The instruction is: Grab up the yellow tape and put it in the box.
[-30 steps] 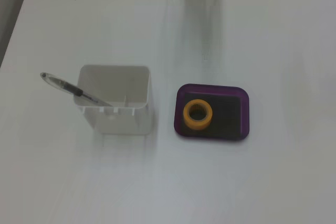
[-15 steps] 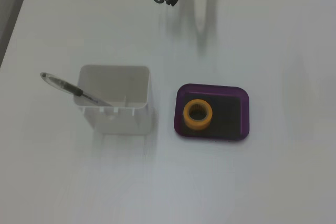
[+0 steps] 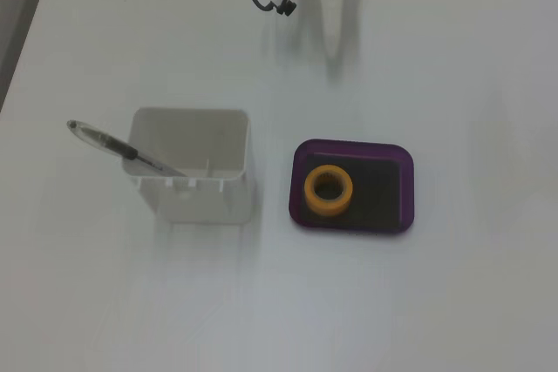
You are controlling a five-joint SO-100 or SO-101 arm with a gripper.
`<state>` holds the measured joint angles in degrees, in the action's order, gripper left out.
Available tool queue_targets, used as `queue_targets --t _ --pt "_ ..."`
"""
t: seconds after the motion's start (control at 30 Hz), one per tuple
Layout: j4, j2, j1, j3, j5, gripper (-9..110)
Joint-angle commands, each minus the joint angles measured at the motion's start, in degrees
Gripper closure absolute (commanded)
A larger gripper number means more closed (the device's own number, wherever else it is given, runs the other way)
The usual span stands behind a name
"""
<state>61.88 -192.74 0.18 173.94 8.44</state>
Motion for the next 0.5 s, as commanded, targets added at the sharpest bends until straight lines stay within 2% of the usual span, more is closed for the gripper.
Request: queue_targets --t 0.0,0.17,0.47 --pt "-0.7 -3.0 0.1 3.1 -0.8 101" --pt "-0.7 -3.0 0.1 3.6 -5.3 102" --pt "-1.1 -3.0 0.1 3.5 -4.7 102"
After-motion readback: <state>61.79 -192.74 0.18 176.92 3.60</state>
